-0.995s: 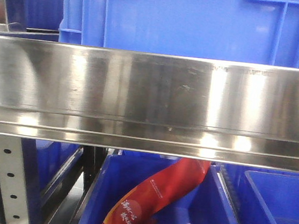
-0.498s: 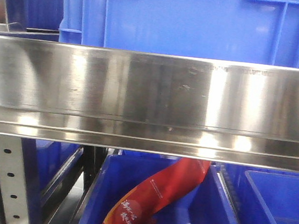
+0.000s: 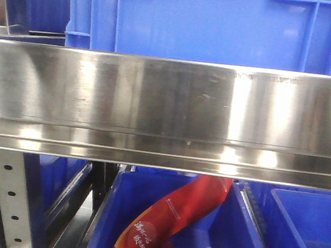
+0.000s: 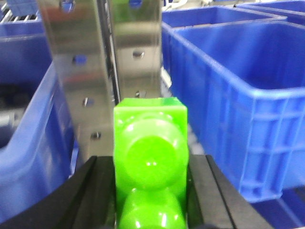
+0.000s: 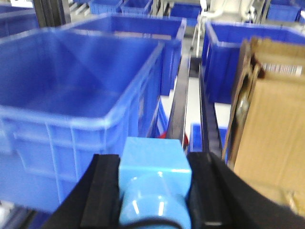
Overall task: Grab block from conveyor and place in blue bin
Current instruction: 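Lower both held bricks over the blue bins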
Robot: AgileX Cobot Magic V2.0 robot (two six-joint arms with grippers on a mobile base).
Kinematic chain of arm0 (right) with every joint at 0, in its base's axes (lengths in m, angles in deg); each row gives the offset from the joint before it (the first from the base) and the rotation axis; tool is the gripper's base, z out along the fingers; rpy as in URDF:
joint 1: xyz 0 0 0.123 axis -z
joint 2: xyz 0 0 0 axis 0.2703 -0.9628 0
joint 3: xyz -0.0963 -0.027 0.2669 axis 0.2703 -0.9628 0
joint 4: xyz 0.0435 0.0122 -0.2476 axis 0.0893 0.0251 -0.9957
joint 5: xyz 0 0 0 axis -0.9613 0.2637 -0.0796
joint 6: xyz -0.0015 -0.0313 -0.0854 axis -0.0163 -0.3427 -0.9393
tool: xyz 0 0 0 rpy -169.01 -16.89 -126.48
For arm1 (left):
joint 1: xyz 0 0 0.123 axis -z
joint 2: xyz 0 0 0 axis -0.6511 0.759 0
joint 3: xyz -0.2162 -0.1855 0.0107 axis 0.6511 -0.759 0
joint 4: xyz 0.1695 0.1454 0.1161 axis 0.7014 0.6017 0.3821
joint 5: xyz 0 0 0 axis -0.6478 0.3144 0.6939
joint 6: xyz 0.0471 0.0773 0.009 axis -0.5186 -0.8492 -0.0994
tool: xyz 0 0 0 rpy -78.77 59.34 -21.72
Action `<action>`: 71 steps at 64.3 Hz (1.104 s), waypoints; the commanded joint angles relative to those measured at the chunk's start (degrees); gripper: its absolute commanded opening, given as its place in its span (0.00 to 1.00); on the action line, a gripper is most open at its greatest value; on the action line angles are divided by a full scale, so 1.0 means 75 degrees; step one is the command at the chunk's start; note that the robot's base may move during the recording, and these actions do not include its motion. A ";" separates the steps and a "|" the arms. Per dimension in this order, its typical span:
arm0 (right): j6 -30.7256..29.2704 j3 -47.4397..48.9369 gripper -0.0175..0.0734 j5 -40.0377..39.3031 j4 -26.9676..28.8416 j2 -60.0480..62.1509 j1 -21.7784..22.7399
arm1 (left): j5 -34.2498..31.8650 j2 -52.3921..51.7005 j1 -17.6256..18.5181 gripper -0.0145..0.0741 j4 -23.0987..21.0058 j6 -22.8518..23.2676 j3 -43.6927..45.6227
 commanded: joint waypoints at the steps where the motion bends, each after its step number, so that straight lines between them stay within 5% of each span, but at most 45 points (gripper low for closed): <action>1: 0.0009 0.0457 0.02 -0.0287 0.0064 -0.0289 -0.0009 | -0.0173 0.0338 0.0362 0.04 -0.0007 -0.0022 0.0560; 32: 0.0009 0.3586 0.02 -0.0304 0.0064 -0.3738 -0.2049 | 0.0055 0.4754 0.3315 0.04 -0.0007 -0.0224 0.4775; 58: 0.0009 0.3752 0.03 -0.0361 0.0068 -0.5527 -0.2237 | -0.0140 0.7291 0.3396 0.05 -0.0042 -0.0224 0.6008; 65: 0.0009 0.3752 0.12 -0.0381 0.0068 -0.5705 -0.2237 | -0.0124 0.7481 0.3396 0.16 -0.0042 -0.0224 0.6008; 71: 0.0009 0.3752 0.29 -0.0399 0.0068 -0.5776 -0.2237 | -0.0080 0.7551 0.3396 0.34 -0.0087 -0.0224 0.6008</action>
